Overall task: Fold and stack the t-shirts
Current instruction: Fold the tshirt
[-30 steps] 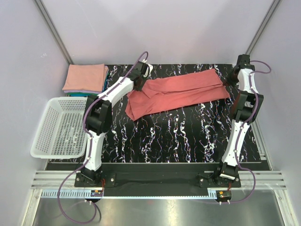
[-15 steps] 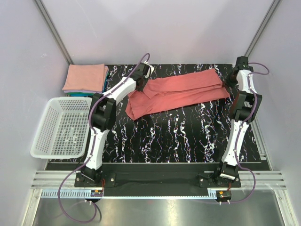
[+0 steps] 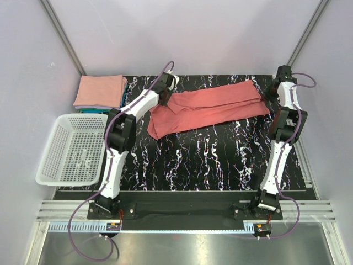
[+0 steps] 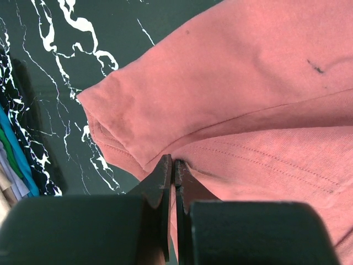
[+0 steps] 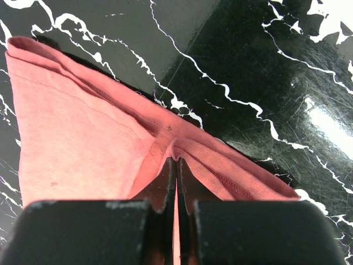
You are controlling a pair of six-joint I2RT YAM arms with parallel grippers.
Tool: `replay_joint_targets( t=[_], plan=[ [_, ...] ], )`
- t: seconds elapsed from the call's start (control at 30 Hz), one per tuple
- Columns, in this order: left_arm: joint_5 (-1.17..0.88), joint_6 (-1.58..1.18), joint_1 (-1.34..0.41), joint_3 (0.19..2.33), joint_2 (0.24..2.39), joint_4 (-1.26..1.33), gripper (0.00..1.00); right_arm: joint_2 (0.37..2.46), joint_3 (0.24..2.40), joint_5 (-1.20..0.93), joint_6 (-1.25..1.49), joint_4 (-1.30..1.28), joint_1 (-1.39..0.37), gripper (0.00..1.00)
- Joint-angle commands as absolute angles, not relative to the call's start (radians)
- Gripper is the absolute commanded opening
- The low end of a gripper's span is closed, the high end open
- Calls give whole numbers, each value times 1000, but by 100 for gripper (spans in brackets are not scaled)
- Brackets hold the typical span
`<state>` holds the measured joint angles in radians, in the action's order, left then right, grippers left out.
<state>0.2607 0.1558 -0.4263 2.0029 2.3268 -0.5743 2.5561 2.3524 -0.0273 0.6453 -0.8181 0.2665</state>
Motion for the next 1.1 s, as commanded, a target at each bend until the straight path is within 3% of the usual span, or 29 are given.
replay_joint_targets(
  t=[0.0, 0.13, 0.2, 0.23, 0.37, 0.43, 0.47, 0.5, 0.53, 0.67, 0.8, 0.93, 1.07],
  plan=[
    [244, 143, -407, 2065, 2335, -531, 0, 2554, 2395, -6, 663, -772, 264, 0],
    [250, 138, -407, 2071, 2347, -532, 0, 2557, 2385, -38, 678, -741, 264, 3],
    [250, 140, -405, 2069, 2349, -529, 8, 2560, 2384, -41, 683, -732, 264, 9],
    [250, 140, -405, 2071, 2349, -528, 13, 2560, 2385, -46, 683, -726, 264, 20],
    [262, 133, -403, 2074, 2335, -535, 22, 2525, 2344, -80, 661, -671, 262, 35],
    [267, 126, -403, 2080, 2310, -543, 33, 2481, 2298, -92, 649, -647, 261, 40],
    [265, 118, -403, 2083, 2301, -545, 36, 2467, 2292, -94, 643, -655, 261, 45],
    [265, 109, -403, 2091, 2275, -551, 41, 2447, 2289, -84, 625, -670, 261, 58],
    [258, 68, -403, 2097, 2264, -557, 49, 2436, 2287, -77, 618, -713, 261, 60],
    [213, 5, -411, 2080, 2194, -584, 56, 2358, 2189, -43, 614, -758, 262, 60],
    [153, -44, -419, 1987, 2093, -629, 55, 2275, 2065, -52, 598, -721, 262, 53],
    [59, -121, -429, 1866, 2000, -676, 54, 2312, 2111, -90, 614, -703, 262, 33],
    [-18, -170, -446, 1685, 1907, -704, 53, 2388, 2187, -115, 630, -729, 261, 33]
  ],
)
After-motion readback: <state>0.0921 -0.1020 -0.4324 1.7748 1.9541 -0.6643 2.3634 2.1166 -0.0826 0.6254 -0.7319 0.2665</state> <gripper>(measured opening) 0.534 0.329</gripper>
